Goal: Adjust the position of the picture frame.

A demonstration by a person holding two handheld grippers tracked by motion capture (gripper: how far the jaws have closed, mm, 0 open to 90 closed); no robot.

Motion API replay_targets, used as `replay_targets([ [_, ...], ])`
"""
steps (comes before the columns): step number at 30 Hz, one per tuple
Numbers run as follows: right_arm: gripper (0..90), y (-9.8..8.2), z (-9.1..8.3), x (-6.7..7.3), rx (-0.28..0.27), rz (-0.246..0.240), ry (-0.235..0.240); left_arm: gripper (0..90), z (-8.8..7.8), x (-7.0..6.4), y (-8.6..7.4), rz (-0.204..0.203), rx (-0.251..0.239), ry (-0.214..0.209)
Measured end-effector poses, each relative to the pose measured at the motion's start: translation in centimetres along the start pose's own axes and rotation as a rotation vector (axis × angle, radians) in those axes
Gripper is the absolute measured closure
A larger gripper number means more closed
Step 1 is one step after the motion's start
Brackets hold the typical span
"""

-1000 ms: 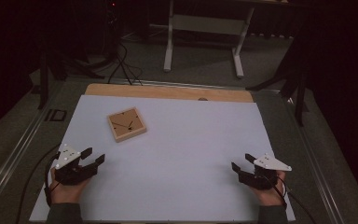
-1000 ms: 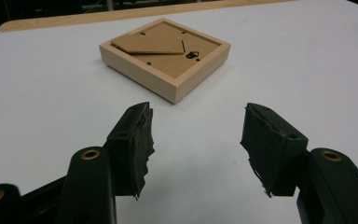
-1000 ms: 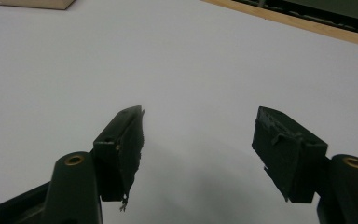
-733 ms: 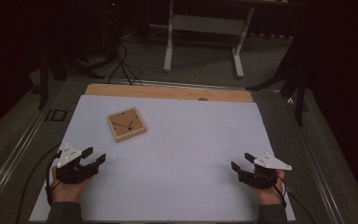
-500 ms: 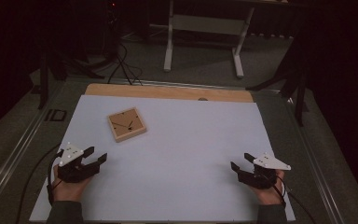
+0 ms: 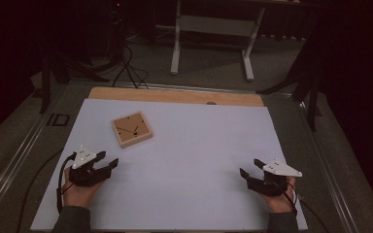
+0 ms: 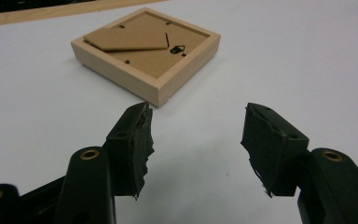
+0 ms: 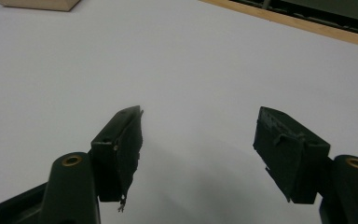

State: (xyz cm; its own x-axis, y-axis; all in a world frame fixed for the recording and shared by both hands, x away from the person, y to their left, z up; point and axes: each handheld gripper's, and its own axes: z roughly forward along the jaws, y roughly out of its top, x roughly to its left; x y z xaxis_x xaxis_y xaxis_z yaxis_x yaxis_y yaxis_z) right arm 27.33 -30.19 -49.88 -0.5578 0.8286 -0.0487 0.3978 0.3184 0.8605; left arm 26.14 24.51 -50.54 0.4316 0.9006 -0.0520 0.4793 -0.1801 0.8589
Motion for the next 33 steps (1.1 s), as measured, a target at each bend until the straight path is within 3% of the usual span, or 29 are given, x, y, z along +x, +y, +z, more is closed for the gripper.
replay_targets([
  [6, 32.2, 0.0, 0.1, 0.1, -0.002, -0.006, 0.003, 47.8, 0.1, 0.7, 0.5, -0.026, -0.014, -0.004],
  [13, 32.7, 0.1, 0.2, 0.2, -0.002, -0.013, 0.006, 56.9, 1.2, 1.0, 1.7, 0.020, -0.008, 0.021],
  [21, 33.0, 0.0, 0.2, 0.2, -0.005, -0.014, 0.003, 67.9, 2.5, 1.3, 2.4, 0.033, -0.012, 0.047],
  [33, 33.1, 0.1, 0.3, 0.3, -0.004, -0.016, 0.007, 86.6, 5.2, 1.9, 3.3, 0.068, 0.038, 0.069],
])
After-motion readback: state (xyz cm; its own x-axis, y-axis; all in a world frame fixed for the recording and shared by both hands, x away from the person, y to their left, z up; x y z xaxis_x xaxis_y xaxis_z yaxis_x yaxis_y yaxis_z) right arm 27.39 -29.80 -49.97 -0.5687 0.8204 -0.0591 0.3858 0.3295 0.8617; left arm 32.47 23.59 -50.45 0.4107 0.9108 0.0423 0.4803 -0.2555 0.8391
